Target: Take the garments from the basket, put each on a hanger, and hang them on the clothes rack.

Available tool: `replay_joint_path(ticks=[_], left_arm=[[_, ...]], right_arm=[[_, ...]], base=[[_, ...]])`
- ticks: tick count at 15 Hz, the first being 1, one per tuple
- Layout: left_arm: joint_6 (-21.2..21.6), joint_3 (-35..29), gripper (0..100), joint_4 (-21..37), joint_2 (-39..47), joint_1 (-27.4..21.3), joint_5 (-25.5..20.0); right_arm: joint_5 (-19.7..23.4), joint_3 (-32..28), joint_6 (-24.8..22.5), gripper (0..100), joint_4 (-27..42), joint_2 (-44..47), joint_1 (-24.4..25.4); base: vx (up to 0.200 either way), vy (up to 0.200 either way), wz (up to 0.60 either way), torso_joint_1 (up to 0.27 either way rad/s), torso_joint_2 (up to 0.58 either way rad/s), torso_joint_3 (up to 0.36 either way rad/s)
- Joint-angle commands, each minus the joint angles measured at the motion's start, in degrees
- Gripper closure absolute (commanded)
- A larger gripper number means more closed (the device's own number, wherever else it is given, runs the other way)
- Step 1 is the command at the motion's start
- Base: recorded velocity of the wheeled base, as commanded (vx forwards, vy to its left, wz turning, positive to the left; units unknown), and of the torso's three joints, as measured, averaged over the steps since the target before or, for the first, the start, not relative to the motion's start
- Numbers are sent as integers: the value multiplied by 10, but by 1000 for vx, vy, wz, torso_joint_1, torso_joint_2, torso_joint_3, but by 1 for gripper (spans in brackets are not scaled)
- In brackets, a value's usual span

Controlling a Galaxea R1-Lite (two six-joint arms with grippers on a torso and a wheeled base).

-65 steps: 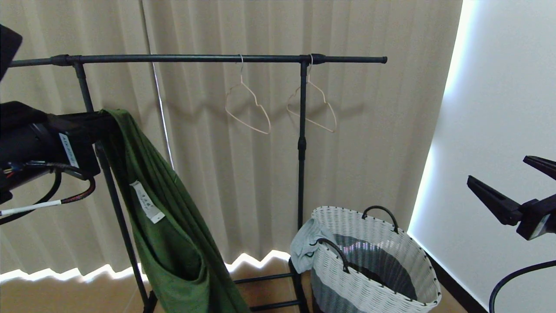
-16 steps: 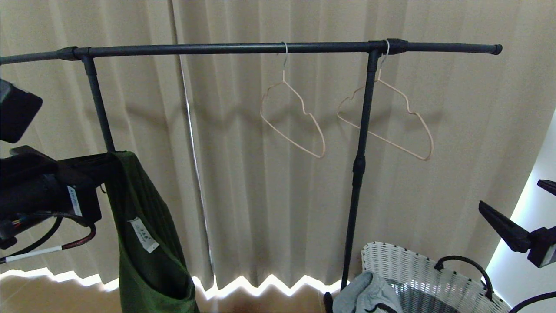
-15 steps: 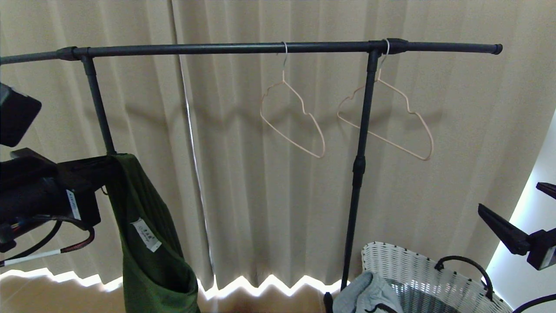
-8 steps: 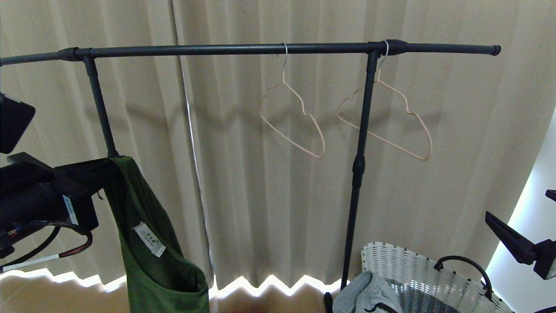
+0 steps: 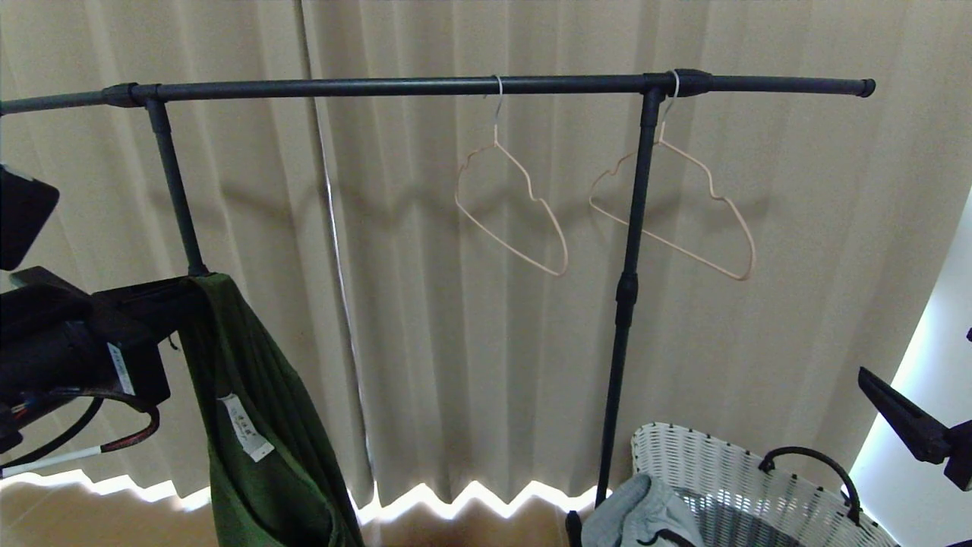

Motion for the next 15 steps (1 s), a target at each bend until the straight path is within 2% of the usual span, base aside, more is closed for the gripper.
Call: replay_joint_path(ticks=[1, 6, 15], left_arm=[[0, 1, 100, 0, 0, 0, 0], [0, 5, 100, 0, 1, 0, 0], [0, 10, 100, -1, 0, 4, 0]], right_arm=[[0, 1, 0, 0, 0, 0, 0], [0, 0, -1, 0, 0, 0, 0], [0, -2, -1, 0, 0, 0, 0]], base=[[0, 0, 0, 0, 0, 0], [0, 0, 0, 90, -267, -172], [0, 0, 0, 188, -466, -280]])
